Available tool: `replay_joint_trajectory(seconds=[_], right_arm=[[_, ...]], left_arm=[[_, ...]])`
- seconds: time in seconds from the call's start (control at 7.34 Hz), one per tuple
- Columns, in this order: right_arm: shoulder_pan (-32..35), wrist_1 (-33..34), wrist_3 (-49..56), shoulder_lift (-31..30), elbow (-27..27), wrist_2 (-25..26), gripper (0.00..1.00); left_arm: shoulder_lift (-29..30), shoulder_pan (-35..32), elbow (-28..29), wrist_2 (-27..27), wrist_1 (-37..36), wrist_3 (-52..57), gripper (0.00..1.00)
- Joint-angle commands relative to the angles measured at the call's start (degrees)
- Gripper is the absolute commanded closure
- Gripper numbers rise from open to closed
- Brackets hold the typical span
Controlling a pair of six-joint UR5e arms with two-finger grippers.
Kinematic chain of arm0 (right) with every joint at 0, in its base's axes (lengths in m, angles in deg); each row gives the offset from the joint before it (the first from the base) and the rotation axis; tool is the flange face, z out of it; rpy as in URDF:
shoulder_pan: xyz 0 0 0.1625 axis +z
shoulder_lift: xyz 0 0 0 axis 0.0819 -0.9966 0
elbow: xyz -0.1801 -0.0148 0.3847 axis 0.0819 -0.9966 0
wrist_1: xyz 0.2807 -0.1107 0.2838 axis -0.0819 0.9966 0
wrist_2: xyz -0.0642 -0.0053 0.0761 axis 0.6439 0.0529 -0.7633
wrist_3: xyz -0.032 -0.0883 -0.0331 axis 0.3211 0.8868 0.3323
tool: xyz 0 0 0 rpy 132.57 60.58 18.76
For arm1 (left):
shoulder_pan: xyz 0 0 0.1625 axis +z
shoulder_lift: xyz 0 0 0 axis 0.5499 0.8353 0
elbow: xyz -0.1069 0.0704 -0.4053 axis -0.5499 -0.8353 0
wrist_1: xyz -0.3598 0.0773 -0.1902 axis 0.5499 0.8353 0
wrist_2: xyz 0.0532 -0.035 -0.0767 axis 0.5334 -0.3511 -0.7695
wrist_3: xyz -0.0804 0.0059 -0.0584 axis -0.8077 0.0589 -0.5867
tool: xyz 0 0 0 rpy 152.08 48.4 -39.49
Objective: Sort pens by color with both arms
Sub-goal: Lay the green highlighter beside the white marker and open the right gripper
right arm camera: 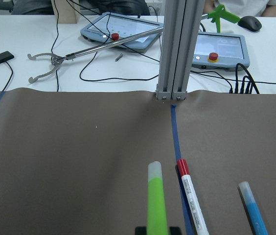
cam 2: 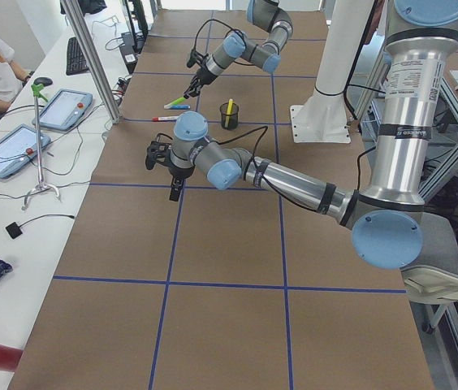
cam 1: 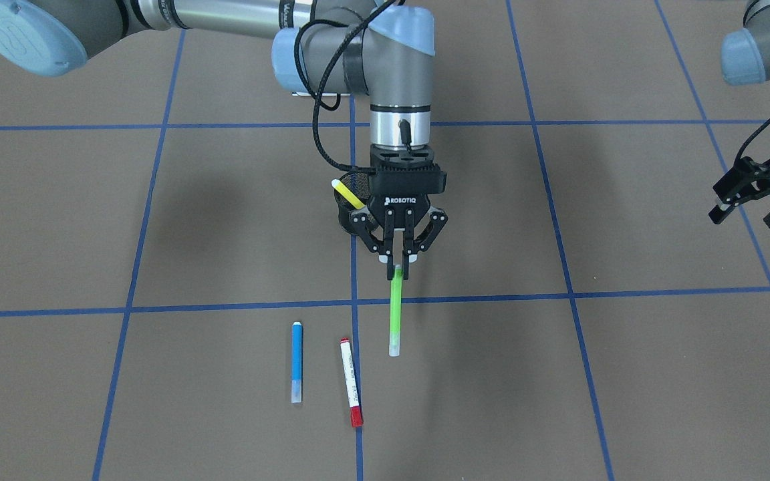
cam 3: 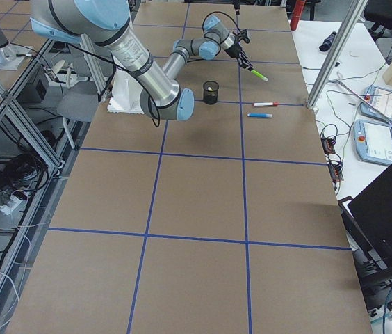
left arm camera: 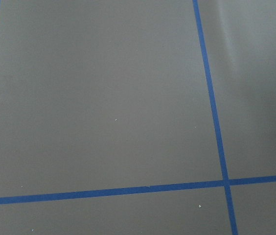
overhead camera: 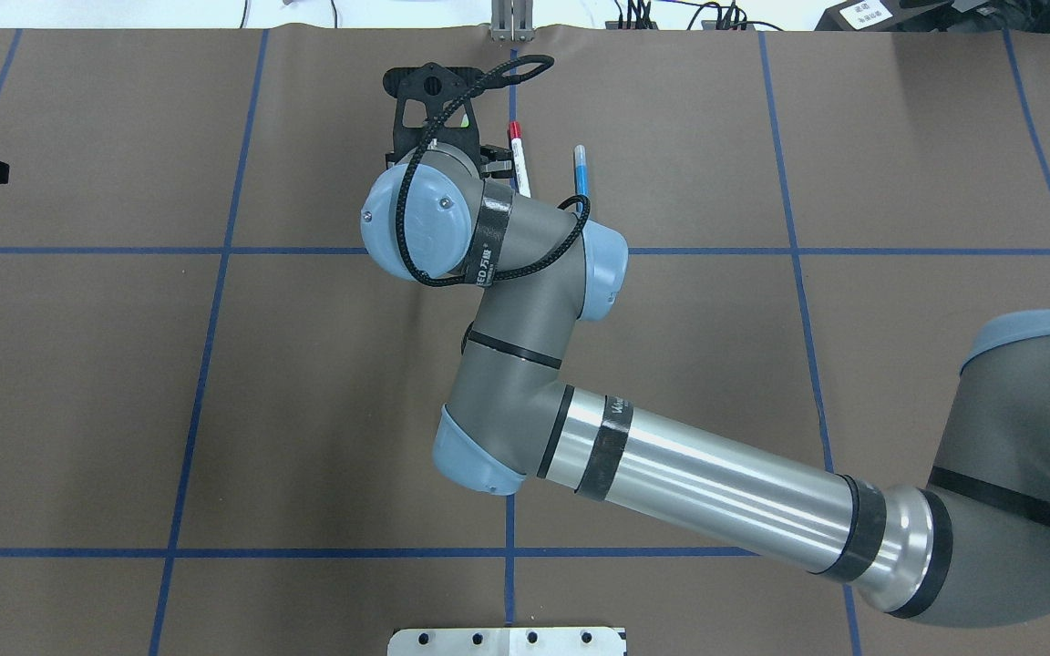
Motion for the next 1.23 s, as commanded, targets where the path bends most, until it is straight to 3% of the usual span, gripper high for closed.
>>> replay_joint_trajectory(seconds=[0.0,0.54,1.09], right_arm=[[0.68,-14.86,0.59,-0.45,-10.38,2.38,1.0],[0.59,-20.19,1.82,0.07,-16.38,2.56,1.0],[0.59,-20.21,7.78,4.64,-22.98,2.04,1.0]], left_arm=[[0.0,0.16,0.22,0.07,0.03,-0.01,0.0],[0.0,0.16,-0.13,0.07,-0.06,-0.36,0.0],[0.0,0.07,-0.39,-0.02,-0.06,-0.44,0.0]])
